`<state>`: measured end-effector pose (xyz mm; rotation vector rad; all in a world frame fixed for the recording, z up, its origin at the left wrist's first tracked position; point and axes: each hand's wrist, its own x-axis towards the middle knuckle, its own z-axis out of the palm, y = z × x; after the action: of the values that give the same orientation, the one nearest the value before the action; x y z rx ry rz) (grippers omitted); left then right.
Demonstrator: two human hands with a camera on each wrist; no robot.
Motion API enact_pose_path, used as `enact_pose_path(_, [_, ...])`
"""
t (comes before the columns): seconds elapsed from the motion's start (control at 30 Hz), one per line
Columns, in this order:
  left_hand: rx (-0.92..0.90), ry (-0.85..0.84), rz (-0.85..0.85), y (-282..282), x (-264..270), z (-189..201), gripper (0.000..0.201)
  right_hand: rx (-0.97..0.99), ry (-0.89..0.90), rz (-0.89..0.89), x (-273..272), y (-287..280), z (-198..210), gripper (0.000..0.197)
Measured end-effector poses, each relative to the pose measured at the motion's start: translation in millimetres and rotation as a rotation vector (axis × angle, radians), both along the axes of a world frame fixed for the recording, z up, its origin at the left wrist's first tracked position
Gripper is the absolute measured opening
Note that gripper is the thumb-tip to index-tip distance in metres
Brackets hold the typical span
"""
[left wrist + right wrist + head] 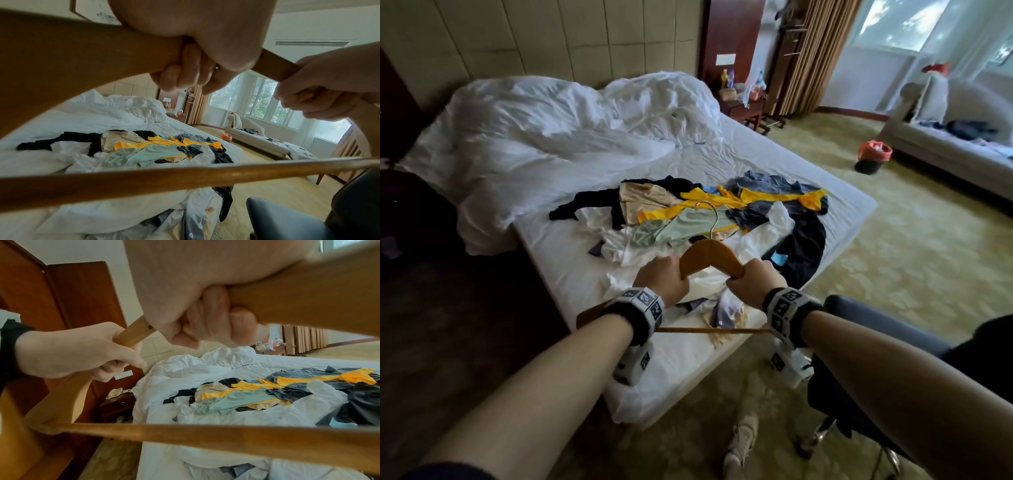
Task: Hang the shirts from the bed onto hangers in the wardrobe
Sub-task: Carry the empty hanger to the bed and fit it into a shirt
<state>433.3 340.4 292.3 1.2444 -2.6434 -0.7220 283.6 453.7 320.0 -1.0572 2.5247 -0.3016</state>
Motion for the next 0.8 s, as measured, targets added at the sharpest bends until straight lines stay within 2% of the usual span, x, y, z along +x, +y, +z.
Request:
enact_pose_path(0.2, [0.014, -0.068, -0.020, -13, -62, -23, 0.006, 0.036, -0.042, -0.016, -64, -14, -30, 0.022])
enact_pose_path(0.37, [0.013, -0.148, -0.023, -28, -137, -39, 0.019, 0.041, -0.112, -0.027, -138, -28, -54, 0.021])
enact_pose_path(0.57, [0.037, -0.210, -0.014, -32, -227, -60, 0.019, 0.077, -0.160, -0.043, -227, -33, -77, 0.020])
enact_pose_path(0.8, [0.084, -0.259, -0.054, -40, -301, -92, 0.020, 0.107, -0.243, -0.104, -295, -33, -107, 0.017])
